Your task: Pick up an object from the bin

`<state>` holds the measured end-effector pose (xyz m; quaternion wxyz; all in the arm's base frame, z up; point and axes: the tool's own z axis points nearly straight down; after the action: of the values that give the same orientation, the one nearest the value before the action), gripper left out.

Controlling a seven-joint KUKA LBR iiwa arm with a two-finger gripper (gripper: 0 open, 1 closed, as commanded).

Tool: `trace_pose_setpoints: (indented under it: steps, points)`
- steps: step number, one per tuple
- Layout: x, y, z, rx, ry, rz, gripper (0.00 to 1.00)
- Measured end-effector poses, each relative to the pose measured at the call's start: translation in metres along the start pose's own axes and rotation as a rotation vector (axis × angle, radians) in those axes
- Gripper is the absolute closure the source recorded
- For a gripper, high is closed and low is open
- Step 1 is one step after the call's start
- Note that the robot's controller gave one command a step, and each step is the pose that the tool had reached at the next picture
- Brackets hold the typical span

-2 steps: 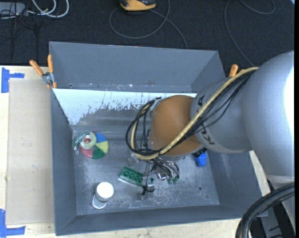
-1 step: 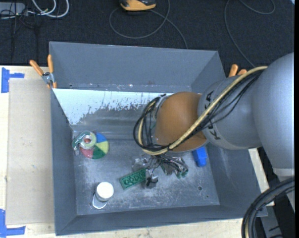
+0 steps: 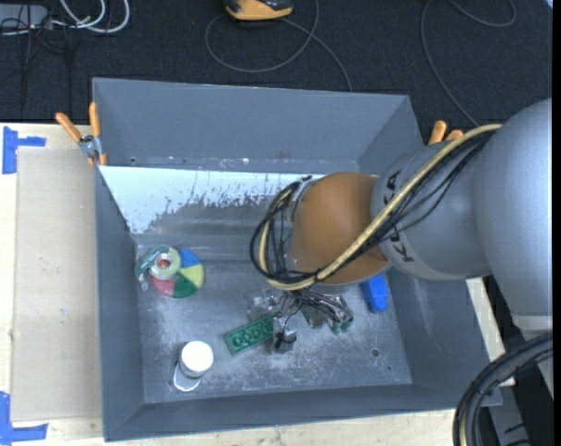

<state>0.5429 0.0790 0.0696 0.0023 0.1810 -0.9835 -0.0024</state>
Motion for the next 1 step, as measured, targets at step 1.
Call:
trace_pose_setpoints:
  steps: [1]
  points:
    - [-0.0028,-0.0006,-0.0525,-0.002,0.007,-0.004,1.00]
